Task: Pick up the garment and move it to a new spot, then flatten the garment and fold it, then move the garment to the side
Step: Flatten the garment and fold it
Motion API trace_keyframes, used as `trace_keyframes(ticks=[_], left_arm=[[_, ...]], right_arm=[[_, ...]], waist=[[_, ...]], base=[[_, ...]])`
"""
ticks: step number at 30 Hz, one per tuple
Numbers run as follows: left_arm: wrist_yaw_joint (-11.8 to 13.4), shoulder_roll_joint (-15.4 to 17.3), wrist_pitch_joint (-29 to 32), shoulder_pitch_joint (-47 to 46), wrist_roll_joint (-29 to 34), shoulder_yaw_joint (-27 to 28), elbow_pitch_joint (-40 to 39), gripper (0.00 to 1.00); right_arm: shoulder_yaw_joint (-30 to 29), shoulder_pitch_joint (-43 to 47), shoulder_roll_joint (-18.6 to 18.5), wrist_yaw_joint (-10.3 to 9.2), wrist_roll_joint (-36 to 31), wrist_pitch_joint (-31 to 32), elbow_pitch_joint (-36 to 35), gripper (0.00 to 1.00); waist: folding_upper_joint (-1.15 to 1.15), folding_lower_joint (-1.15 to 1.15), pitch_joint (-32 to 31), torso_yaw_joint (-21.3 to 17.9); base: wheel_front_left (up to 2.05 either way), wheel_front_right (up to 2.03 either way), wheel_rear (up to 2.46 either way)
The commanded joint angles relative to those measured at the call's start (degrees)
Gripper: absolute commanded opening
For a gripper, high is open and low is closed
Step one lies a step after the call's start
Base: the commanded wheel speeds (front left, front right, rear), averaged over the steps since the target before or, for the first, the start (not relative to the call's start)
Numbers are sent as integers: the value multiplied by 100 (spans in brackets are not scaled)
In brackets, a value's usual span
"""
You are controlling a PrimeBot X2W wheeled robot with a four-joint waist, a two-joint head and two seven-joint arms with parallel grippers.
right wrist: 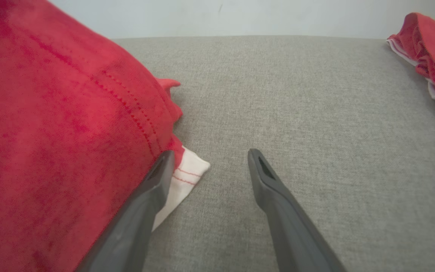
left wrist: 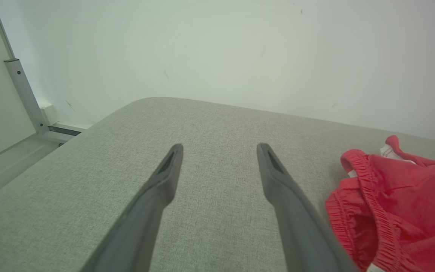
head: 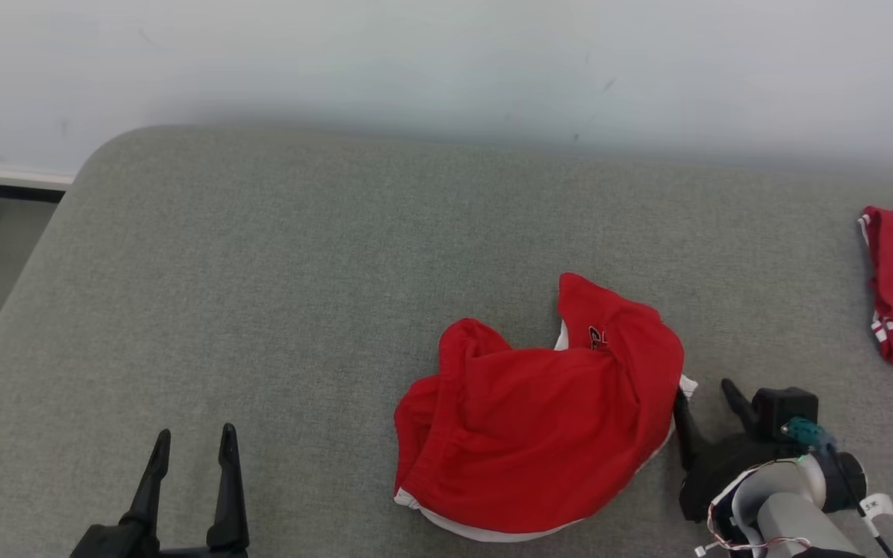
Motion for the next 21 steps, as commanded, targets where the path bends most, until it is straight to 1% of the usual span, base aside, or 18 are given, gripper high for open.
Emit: trace_keyframes(ticks=[1,2,3,4,5,6,10,12,16,21], left_arm=[[-19,-8,-16,-48,-38,2,4,100],[-19,-8,-16,-60,-34,-1,10,100],[-15,-8,-16,-71,-36,1,14,100],[-7,-8,-16,-74,-40,3,19,100],[-1,-8,-16,-70,-45,7,25,100],[5,-8,-16,-63,-53,15,31,100],[42,-8,-16,27,-69,23,57,100],[53,-8,-16,77,-95,27,57,100],[101,-8,-16,193,-115,24,46,100],[150,-7,-16,359,-167,62,25,100]], right_arm=[[26,-39,45,-16,-18,-26,64,100],[67,-53,69,-16,11,-27,170,100],[111,-74,78,-16,29,-17,271,80],[160,-84,85,-16,43,-21,355,40],[195,-89,100,-16,69,-32,414,19],[232,-100,116,-16,95,-43,457,0],[302,-99,76,-16,204,-73,414,0],[275,-38,44,-16,262,-79,173,0],[42,447,48,-16,456,-79,-663,0],[-179,1360,145,-16,630,-80,-1845,0]], waist=[[-1,-1,36,37],[-1,-1,36,39],[-1,-1,32,39],[-1,-1,23,34],[-1,-1,13,26],[-1,-1,-3,15],[-1,-1,-105,-61],[-1,-1,-171,-114],[-1,-1,-320,-241],[-1,-1,-474,-490]], base=[[0,0,0],[0,0,0],[0,0,0],[0,0,0],[0,0,0],[0,0,0],[0,0,0],[0,0,0],[0,0,0],[0,0,0]])
